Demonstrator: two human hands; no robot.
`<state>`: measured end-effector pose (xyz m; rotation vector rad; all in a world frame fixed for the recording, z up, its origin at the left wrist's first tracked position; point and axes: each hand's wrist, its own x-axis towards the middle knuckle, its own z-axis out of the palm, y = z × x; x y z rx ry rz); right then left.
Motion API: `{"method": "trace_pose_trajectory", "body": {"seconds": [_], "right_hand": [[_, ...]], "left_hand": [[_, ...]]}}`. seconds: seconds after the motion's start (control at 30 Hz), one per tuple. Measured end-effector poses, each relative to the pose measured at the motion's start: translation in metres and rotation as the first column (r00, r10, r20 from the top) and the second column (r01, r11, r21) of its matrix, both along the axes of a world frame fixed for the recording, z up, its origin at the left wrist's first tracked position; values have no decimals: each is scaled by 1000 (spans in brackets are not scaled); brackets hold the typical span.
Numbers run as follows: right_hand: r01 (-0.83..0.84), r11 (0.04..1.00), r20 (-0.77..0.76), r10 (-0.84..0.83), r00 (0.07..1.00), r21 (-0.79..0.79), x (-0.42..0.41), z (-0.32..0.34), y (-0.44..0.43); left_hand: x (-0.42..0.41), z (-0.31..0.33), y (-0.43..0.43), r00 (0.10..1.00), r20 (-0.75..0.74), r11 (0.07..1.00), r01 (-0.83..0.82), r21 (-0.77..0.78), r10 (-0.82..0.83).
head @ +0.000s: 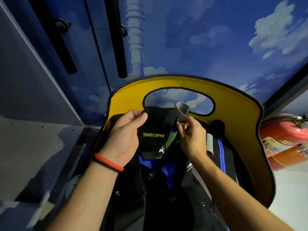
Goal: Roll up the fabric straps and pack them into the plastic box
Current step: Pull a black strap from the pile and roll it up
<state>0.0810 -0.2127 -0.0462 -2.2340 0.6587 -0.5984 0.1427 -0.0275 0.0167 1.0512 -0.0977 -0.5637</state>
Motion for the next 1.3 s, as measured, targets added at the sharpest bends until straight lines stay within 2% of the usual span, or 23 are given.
{"method": "trace_pose_trajectory", "body": {"seconds": [0.1,0.17,0.23,0.3,0.37,0.47,0.53,0.67,0.73,0.83,0.9,0.97,1.03,1.1,1.17,1.2,1.3], "right_hand": [[-75,996,34,77,996,-37,0,18,-1],[-182,982,56,179,982,44,-4,30,-1],[-260,961,11,260,966,91,-4,35,-3],[-270,963,-23,270,963,4,0,36,-8],[-242,966,6,243,970,-96,7,41,-13],[-233,951,102,257,961,-202,17,63,-17],[-206,953,199,251,947,-222,23,82,-16],[-192,980,443,191,876,-45,32,118,-8],[-200,978,553,196,810,-53,27,136,-3],[-252,954,584,300,754,-165,10,146,8],[-310,925,541,380,750,-220,-1,135,13],[-375,901,472,433,768,-216,-13,115,15],[-410,909,405,405,820,-80,-29,96,19],[-371,907,328,296,897,198,-44,82,24],[-217,823,198,130,971,524,-53,66,25],[-109,766,109,51,993,634,-55,58,24],[110,642,-77,-79,994,759,-58,39,17]], "left_hand": [[0,1,-1,999,-36,999,34,-36,-36],[2,2,1,999,-32,998,40,-41,-41],[2,2,3,998,-3,997,67,-32,-67],[1,-2,3,996,34,997,81,7,-81],[0,-5,3,993,30,992,110,59,-112],[-1,-5,4,974,-65,971,223,89,-217],[0,-4,5,962,-163,968,235,84,-220],[2,-6,3,961,-218,968,206,145,-172],[4,-6,2,963,-237,971,170,167,-128],[3,-1,3,961,-245,989,145,42,-130],[1,4,6,958,-254,991,119,-65,-131],[0,7,9,960,-256,991,91,-102,-115],[-2,9,11,947,-277,985,137,-107,-162],[-3,10,11,948,-277,987,158,-26,-159],[-2,8,13,957,-258,983,160,93,-131],[-2,6,14,961,-250,977,158,143,-118],[-1,1,16,962,-253,957,164,238,-102]]}}
